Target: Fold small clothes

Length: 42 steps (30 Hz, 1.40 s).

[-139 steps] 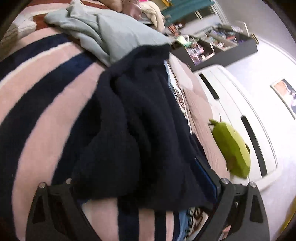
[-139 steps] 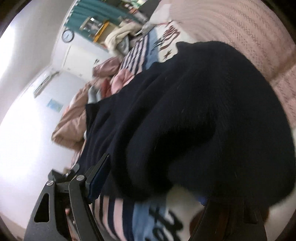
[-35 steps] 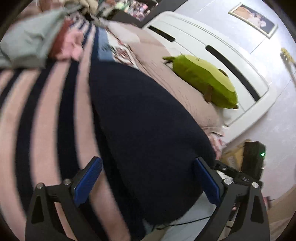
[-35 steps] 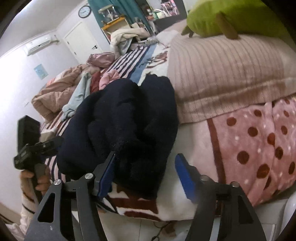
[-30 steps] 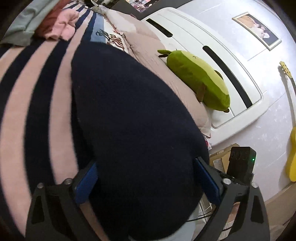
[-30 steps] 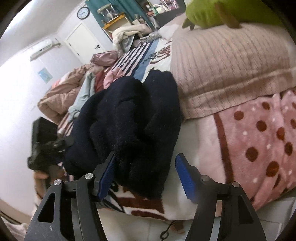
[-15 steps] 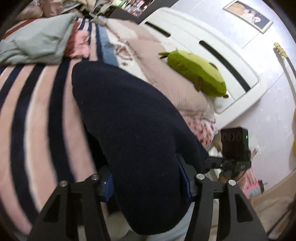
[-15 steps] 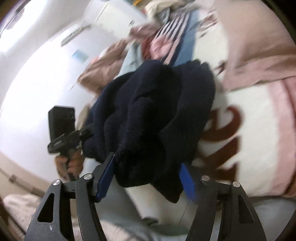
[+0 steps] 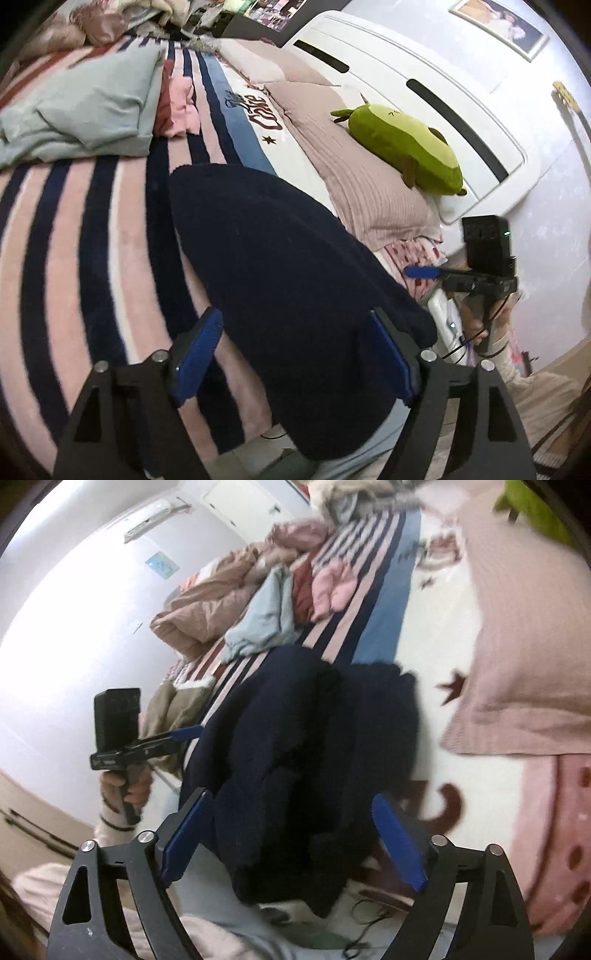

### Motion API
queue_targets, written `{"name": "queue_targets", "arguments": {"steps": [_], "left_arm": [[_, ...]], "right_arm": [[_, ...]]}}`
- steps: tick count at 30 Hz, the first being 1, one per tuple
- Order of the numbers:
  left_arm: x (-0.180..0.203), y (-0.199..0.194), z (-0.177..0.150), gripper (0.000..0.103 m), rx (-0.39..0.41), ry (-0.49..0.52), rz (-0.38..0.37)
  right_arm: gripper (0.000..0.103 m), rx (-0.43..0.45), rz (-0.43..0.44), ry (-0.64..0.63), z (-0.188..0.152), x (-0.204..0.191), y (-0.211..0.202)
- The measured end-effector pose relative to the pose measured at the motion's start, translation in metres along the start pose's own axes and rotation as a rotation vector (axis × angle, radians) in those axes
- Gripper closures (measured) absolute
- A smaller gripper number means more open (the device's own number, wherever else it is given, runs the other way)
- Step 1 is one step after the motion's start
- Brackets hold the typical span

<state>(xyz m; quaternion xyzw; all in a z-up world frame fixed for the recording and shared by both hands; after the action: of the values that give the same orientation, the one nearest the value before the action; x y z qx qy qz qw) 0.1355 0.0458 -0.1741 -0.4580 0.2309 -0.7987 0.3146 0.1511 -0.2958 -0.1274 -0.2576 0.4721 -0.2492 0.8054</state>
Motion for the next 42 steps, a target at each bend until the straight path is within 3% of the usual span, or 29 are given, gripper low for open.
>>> {"name": "queue_targets", "arguments": {"steps": [4, 5, 13, 19, 21, 23, 26, 33, 42], "left_arm": [[-0.015, 0.024, 0.006, 0.027, -0.053, -0.054, -0.035], [-0.019, 0.029, 0.007, 0.026, -0.062, -0.07, -0.055], [-0.028, 0.068, 0.006, 0.023, -0.104, -0.143, -0.177], [-0.023, 0.087, 0.01, 0.042, -0.097, -0.185, -0.258], [-0.016, 0.085, 0.014, 0.05, -0.065, -0.175, -0.266], [-0.008, 0.077, 0.017, 0.059, -0.034, -0.154, -0.264], [0.004, 0.059, 0.023, 0.061, 0.003, -0.114, -0.277], [0.016, 0.0, 0.039, 0.063, 0.093, -0.038, -0.213], [0.019, -0.132, 0.048, 0.063, 0.243, 0.069, -0.015]], "right_arm": [[0.009, -0.127, 0.048, 0.071, 0.01, 0.015, 0.042], [0.004, -0.155, 0.055, 0.092, 0.011, 0.02, 0.05], [0.0, -0.214, 0.102, 0.187, 0.017, 0.043, 0.079], [0.001, -0.195, 0.173, 0.139, 0.019, 0.038, 0.089], [0.012, -0.182, 0.205, 0.131, 0.02, 0.036, 0.09], [0.033, -0.159, 0.241, 0.134, 0.021, 0.036, 0.091], [0.042, -0.111, 0.333, 0.163, 0.022, 0.037, 0.089], [0.048, -0.034, 0.405, 0.069, 0.041, -0.005, 0.088], [0.051, 0.014, 0.469, -0.165, 0.095, -0.122, 0.108]]}}
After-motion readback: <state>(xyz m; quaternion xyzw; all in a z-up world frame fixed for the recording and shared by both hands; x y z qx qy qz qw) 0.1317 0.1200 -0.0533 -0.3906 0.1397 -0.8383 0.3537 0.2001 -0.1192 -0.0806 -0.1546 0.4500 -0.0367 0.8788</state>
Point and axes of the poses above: each gripper's, at about its wrist camera, not at the fingertips, and y roughly the way its jaws point, x to its right, z to its top, the point moved 5 cm from there along y, roughly the way its jaws point, and after that the axes turned 4 degrees about -x, right-handed, at the moved point
